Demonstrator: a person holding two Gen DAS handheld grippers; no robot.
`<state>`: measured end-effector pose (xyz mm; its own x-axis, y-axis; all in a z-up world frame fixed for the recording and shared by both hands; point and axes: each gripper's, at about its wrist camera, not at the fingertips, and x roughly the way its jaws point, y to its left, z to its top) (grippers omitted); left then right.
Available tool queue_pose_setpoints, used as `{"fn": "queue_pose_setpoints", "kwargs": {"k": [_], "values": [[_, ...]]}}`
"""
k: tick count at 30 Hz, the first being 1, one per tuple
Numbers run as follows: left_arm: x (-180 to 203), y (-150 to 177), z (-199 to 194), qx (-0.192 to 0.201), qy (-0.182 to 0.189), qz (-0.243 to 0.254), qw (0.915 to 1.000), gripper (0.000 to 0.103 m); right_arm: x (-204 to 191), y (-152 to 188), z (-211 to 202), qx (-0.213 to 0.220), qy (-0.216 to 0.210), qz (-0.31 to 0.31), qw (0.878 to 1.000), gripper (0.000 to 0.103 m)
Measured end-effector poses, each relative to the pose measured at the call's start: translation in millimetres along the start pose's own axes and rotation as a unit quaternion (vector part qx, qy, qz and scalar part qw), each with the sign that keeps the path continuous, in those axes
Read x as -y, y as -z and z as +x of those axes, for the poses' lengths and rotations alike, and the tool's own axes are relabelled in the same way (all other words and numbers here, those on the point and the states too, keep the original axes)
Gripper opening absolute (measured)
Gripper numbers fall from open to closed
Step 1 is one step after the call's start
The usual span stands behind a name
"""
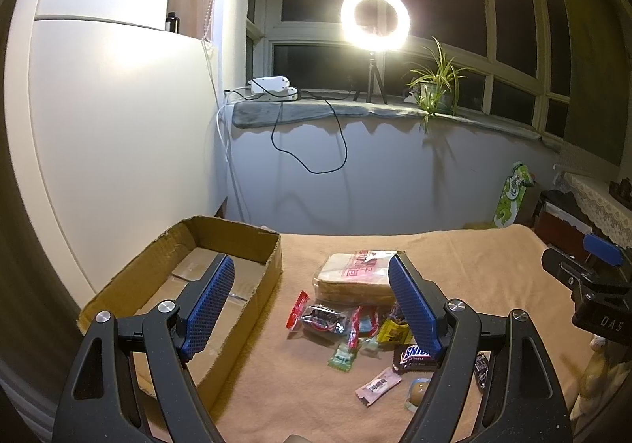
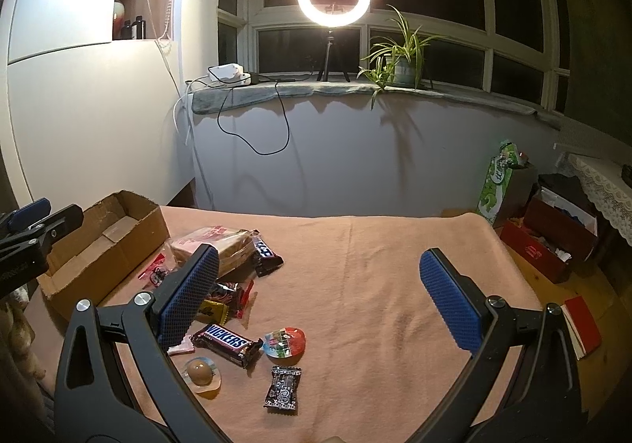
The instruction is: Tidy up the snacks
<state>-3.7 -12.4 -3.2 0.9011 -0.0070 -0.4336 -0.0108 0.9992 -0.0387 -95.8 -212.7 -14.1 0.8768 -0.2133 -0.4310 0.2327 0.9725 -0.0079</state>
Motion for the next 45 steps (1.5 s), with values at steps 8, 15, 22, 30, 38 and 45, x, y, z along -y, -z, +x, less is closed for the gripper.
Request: {"fn": "queue_pose_setpoints", "kwargs": {"k": [8,15,22,30,38,45], "values": [[0,2,2,-0.003,0.004,0.000,1.0000,0.081,-2,1,1,-0.002,-0.004,-0.006,1.000,0.100],[-1,6,5,-0.010,0.008,0.002,0.9999,0.080,-1,5,2,-0.009,-0.010,-0.002,1.000,0.097],[-4,12,10,-0.027,0.018,0.003,0.9995,0.076,5,12,7,-0.029,-0.017,0.002,0.999,0.091],[-8,34,25,-0.076,0.042,0.002,0.9962,0.057,17,29,21,-0.079,-0.032,0.002,0.996,0.077],[-4,59,42,-0.140,0.080,0.001,0.9868,0.042,16,66,41,-0.151,-0.064,0.002,0.987,0.069],[14,78,59,-0.188,0.114,0.034,0.9749,0.032,1,99,56,-0.204,-0.100,-0.003,0.974,0.057]]}}
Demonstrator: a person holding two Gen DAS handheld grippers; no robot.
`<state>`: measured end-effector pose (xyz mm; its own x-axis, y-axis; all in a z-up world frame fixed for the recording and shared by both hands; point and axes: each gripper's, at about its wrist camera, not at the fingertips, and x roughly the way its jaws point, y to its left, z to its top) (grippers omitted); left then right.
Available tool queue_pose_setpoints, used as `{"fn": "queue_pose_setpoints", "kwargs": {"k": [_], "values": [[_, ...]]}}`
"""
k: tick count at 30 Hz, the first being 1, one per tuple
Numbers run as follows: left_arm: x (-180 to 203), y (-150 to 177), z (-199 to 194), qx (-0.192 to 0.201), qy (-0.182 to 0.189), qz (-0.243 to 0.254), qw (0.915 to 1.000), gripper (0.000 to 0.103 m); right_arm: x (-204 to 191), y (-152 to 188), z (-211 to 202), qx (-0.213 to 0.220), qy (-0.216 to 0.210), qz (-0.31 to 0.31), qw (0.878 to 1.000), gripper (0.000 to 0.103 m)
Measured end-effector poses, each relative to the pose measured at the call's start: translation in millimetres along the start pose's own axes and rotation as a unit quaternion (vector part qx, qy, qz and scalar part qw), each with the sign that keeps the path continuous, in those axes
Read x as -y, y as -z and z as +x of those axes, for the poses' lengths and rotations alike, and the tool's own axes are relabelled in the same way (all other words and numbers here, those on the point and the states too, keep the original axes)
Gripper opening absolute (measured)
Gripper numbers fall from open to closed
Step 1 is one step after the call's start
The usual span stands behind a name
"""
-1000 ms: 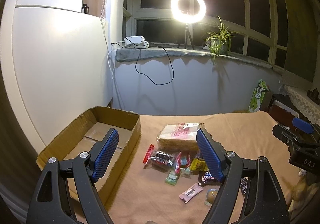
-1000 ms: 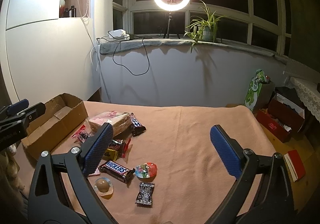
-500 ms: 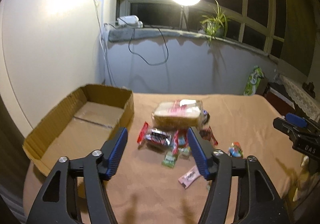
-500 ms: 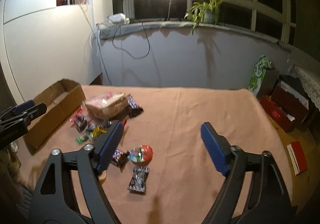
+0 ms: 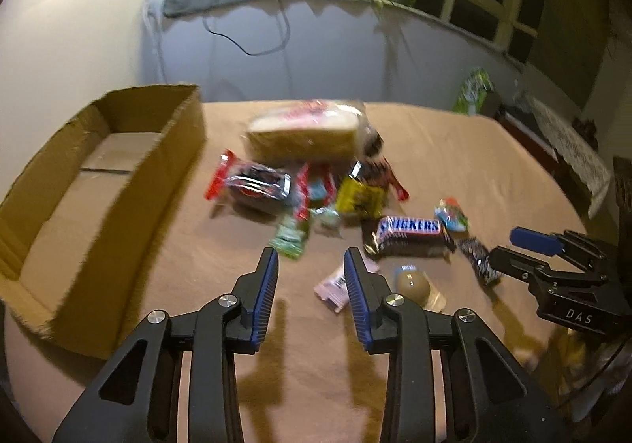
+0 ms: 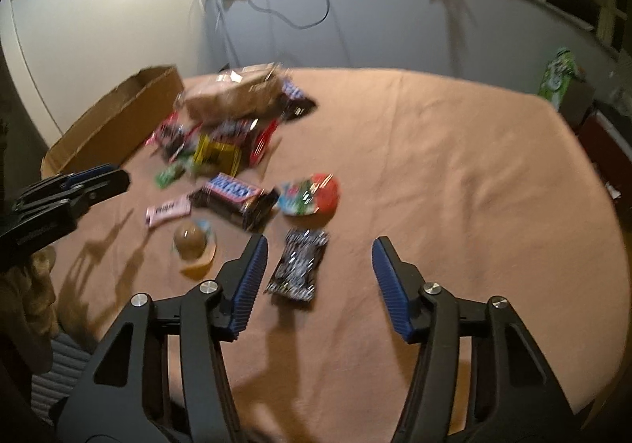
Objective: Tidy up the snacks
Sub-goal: 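Grasp the pink candy with the left tool while the right tool grasps the dark wrapped candy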
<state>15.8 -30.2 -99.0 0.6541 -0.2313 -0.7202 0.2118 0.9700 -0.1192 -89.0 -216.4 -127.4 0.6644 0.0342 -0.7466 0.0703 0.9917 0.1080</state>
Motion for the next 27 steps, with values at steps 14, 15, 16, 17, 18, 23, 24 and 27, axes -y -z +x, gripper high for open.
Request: {"fn": "queue_pose_setpoints", "kwargs": {"k": [14,15,16,17,18,23,24,27], "values": [[18,1,28,-0.064,0.041,0.078,0.9941,0.031,-13,1,21,-0.023,-0.012,-0.006,1.000,0.056],[17,1,29,-0.065,0.042,0.079,0.9939,0.031,-13,1,22,-0.024,-0.011,-0.008,1.000,0.056],[16,0,30,-0.066,0.043,0.080,0.9937,0.031,-13,0,23,-0.024,-0.010,-0.009,1.000,0.056],[16,0,31,-0.066,0.044,0.080,0.9936,0.031,-15,-1,24,-0.025,-0.009,-0.013,1.000,0.056],[15,-1,33,-0.066,0.045,0.080,0.9936,0.031,-16,-2,26,-0.026,-0.006,-0.016,1.000,0.054],[16,-1,36,-0.065,0.049,0.084,0.9931,0.031,-16,-4,30,-0.029,0.006,-0.028,0.999,0.043],[16,0,35,-0.064,0.049,0.085,0.9931,0.031,-15,-3,30,-0.029,0.006,-0.028,0.999,0.041],[16,0,36,-0.060,0.049,0.082,0.9937,0.024,-14,-2,29,-0.029,0.007,-0.033,0.999,0.037]]}}
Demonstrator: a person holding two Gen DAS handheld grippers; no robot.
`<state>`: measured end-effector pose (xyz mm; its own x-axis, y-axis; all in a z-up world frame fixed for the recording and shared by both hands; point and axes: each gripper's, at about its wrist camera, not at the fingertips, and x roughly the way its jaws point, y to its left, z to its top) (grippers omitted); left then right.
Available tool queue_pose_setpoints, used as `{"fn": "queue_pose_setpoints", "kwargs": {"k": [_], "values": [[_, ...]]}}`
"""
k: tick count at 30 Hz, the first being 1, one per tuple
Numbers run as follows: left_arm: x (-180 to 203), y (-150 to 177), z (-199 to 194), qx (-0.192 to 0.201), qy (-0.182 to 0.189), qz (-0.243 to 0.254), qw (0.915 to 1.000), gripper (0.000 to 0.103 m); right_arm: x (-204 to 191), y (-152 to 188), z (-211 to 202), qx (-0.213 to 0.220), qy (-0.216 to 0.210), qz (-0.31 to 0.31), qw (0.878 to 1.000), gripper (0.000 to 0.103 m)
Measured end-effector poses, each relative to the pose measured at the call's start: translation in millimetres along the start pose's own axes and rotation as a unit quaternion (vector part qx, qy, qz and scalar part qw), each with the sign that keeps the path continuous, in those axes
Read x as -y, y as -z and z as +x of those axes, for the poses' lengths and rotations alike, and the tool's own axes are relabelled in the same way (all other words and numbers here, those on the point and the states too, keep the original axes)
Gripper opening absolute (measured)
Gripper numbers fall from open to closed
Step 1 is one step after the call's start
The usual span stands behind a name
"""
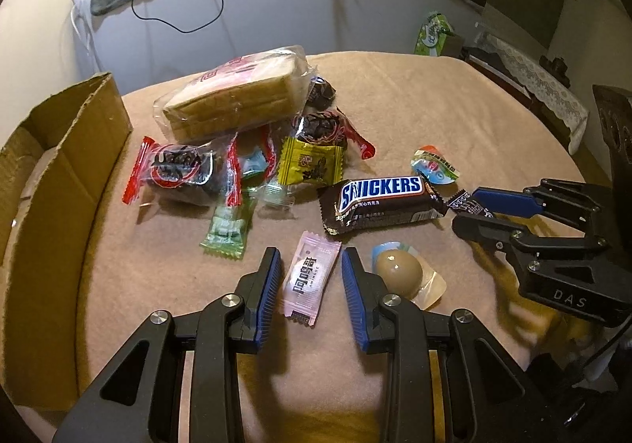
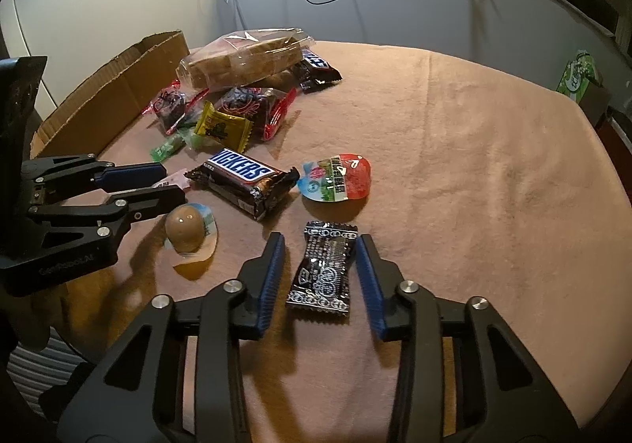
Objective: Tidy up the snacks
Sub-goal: 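Grasp the pink candy with the left tool while the right tool grasps the dark wrapped candy, then carry both candies into the cardboard box and open both tools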
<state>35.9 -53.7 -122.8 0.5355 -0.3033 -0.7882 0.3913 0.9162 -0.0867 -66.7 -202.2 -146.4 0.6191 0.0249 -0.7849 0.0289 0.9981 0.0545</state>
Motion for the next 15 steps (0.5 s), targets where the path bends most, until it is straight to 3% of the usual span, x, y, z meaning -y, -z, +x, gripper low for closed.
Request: {"fn": "queue_pose_setpoints", "kwargs": {"k": [1,6,15], "values": [[-1,1,0,0.002,-0.003,-0.001,1.0000,0.019,0,0,0,0.000,0.000,-0.002,1.000,0.036],[-1,4,-3,0.010,-0.005,-0.009,0.9999,0.018,4,0,-1,-0.002,0.000,0.002,1.000,0.026],[-17,3,-25,0.041,-0.006,-0.041,0.9983,0.018,0,-4,-13,0.004,-0.004,0.005,1.000,0.026]]}}
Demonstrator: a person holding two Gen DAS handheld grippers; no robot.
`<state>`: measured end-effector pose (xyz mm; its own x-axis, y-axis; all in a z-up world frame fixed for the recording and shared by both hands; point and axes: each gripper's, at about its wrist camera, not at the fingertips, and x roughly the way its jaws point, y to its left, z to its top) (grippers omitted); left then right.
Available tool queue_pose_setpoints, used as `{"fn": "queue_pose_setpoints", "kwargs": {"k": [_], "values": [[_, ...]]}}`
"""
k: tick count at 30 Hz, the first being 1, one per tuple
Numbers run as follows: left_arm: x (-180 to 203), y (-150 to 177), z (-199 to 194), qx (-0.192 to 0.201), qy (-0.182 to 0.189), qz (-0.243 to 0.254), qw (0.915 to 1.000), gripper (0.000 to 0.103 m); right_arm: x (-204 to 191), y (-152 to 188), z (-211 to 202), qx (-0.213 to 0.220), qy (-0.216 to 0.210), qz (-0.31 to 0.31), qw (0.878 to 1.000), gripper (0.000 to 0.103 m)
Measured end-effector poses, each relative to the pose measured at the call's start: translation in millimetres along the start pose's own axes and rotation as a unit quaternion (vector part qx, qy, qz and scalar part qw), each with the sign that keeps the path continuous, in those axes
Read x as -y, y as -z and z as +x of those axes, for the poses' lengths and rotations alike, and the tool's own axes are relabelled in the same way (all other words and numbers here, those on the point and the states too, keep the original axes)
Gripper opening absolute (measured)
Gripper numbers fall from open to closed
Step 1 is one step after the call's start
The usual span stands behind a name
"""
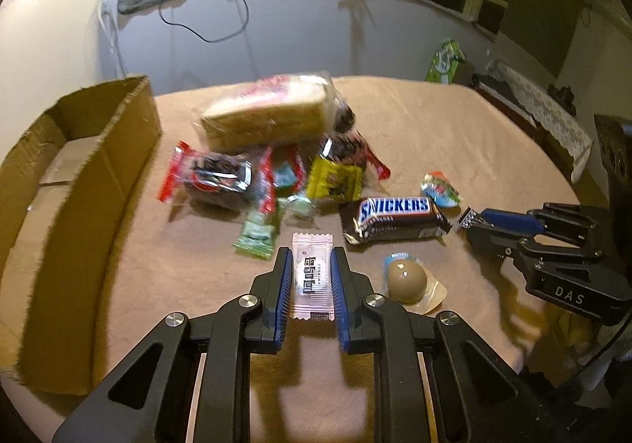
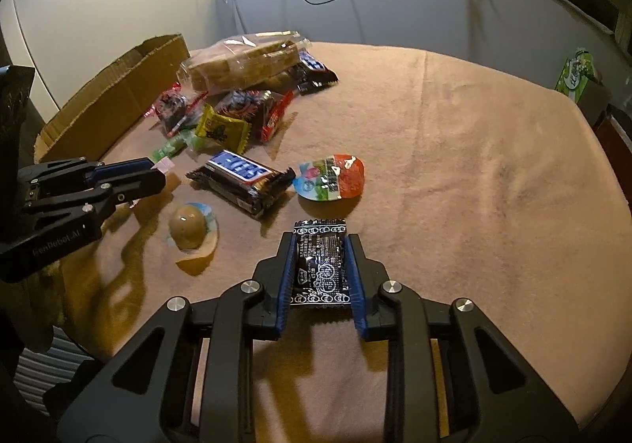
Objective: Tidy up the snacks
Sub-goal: 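Carry both candies into the cardboard box and open both tools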
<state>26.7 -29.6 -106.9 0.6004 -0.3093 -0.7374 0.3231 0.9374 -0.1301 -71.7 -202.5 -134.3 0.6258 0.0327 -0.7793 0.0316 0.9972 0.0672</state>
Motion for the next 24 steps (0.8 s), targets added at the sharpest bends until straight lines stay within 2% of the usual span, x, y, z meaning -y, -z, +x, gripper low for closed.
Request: {"fn": "queue_pose_setpoints", "kwargs": {"k": [5,11,24], "values": [[-16,-3,-22,0.029,-0.012,-0.019,0.9993,0.018,-16,-15,-14,0.022,-0.007,-0.017,1.000,0.026],[-44,-6,-52,0.061,-0.043,-0.042,0.9963,0.018,-49,-45,-21,0.045,-0.037,-0.049,0.997,0.026],[-118,-4,-89,0.094,-0.112,-0.097,0.9844,0.018,-147,-123,1,0.075,-0.120,-0.115,0.983,0.026]]}}
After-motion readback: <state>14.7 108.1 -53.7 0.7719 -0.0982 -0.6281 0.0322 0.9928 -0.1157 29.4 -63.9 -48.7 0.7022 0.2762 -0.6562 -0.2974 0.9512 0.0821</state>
